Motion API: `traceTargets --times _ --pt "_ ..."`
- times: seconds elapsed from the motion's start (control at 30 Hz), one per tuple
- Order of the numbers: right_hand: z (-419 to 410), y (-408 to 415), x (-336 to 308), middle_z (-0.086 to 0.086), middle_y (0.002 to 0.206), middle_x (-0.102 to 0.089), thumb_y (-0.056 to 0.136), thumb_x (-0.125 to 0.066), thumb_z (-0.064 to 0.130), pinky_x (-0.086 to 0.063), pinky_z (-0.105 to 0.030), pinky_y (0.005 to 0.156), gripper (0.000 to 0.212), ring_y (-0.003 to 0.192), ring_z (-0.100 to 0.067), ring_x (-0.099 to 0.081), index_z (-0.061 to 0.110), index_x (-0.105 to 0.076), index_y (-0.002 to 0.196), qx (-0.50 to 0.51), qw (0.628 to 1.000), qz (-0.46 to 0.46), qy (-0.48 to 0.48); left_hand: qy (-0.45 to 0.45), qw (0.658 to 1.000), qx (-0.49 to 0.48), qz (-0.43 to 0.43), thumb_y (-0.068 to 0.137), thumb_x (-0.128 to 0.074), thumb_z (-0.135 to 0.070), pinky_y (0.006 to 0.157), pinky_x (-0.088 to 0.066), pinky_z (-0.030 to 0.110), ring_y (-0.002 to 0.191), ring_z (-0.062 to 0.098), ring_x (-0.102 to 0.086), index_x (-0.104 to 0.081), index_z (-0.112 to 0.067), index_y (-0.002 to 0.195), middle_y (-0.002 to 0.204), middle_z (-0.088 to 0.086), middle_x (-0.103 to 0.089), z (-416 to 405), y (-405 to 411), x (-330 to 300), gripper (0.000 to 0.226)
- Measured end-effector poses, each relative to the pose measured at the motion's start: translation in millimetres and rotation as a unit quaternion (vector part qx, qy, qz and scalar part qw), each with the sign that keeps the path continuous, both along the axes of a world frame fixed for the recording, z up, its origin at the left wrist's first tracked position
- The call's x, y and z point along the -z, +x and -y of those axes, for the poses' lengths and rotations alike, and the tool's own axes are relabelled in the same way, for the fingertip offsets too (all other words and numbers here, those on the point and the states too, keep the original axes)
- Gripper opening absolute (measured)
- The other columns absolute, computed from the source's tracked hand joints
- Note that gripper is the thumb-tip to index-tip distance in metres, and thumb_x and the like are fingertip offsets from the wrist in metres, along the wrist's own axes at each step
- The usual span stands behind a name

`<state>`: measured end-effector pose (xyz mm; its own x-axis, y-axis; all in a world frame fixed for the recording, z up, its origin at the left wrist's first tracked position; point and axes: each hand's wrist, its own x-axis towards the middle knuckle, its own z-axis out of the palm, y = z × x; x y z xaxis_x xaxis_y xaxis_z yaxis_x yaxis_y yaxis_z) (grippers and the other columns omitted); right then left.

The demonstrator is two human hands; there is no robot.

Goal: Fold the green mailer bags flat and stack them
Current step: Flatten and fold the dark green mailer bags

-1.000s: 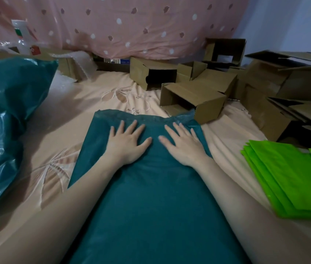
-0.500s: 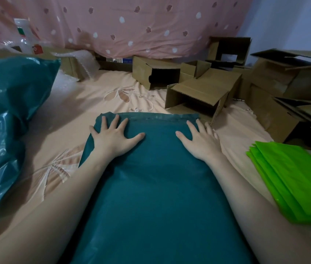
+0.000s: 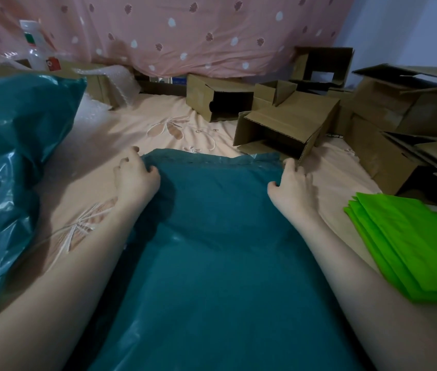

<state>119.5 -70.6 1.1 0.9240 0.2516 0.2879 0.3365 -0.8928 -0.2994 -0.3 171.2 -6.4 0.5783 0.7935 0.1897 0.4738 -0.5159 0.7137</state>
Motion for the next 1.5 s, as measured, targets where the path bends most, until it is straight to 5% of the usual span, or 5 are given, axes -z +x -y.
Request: traceTargets --times 0.13,0.83,1.07,1.33,1.5 --pt "2.7 -1.6 -10.2 -0.013 0.112 -0.059 0.083 -0.051 0.006 -0.046 -0.033 0.068 0.049 0.093 -0.029 -0.056 0.015 -0.034 0.128 0.02 0.986 -0.097 0.137 -0.135 0.988 -0.028 0.068 0.081 -0.055 -0.01 0.087 -0.047 0.04 0.109 0.033 -0.052 -0.039 -0.012 0.127 0.116 0.013 -0.058 -3.9 -8.1 -10.9 0.048" --pt "63.8 -66.5 -55.2 -0.007 0.093 -0.068 0.076 -0.07 0.001 -0.051 -0.042 0.091 0.019 0.095 -0.028 -0.063 0.009 -0.067 0.093 -0.02 0.9 -0.149 0.409 -0.127 0.964 0.02 0.234 0.076 -0.074 -0.015 0.063 -0.042 0.016 0.075 0.013 -0.055 -0.069 -0.016 0.087 0.081 -0.001 -0.06 45.7 -111.9 -71.6 0.012" --pt "98.3 -105.5 -56.3 -0.001 0.042 -0.048 0.084 -0.06 0.005 -0.023 -0.018 0.037 0.012 0.027 -0.006 -0.037 0.01 -0.057 0.074 -0.034 0.865 -0.235 0.441 -0.229 0.946 0.064 0.222 0.08 -0.069 -0.01 0.04 -0.032 0.013 0.032 0.002 -0.038 -0.067 -0.016 0.085 0.061 -0.001 -0.055 70.5 -162.5 -67.3 0.007" --pt "122.0 -142.7 -49.7 -0.007 0.075 -0.071 0.096 -0.027 0.029 -0.053 -0.024 0.047 0.048 0.06 -0.021 -0.062 0.007 -0.07 0.093 -0.011 0.721 -0.35 0.598 -0.426 0.874 0.084 0.217 0.08 -0.039 -0.022 0.071 -0.05 0.031 0.058 0.018 -0.062 -0.054 -0.014 0.078 0.08 0.002 -0.06 91.7 -205.0 -62.1 0.017" --pt "131.9 -163.0 -50.7 -0.01 0.091 -0.064 0.093 -0.047 0.032 -0.05 -0.026 0.058 0.028 0.074 -0.02 -0.06 0.01 -0.064 0.091 -0.043 0.768 -0.383 0.511 -0.399 0.905 0.078 0.124 0.088 -0.049 -0.045 0.066 -0.054 0.032 0.076 0.022 -0.062 -0.059 -0.013 0.079 0.086 0.006 -0.062 96.6 -222.3 -55.0 0.035"
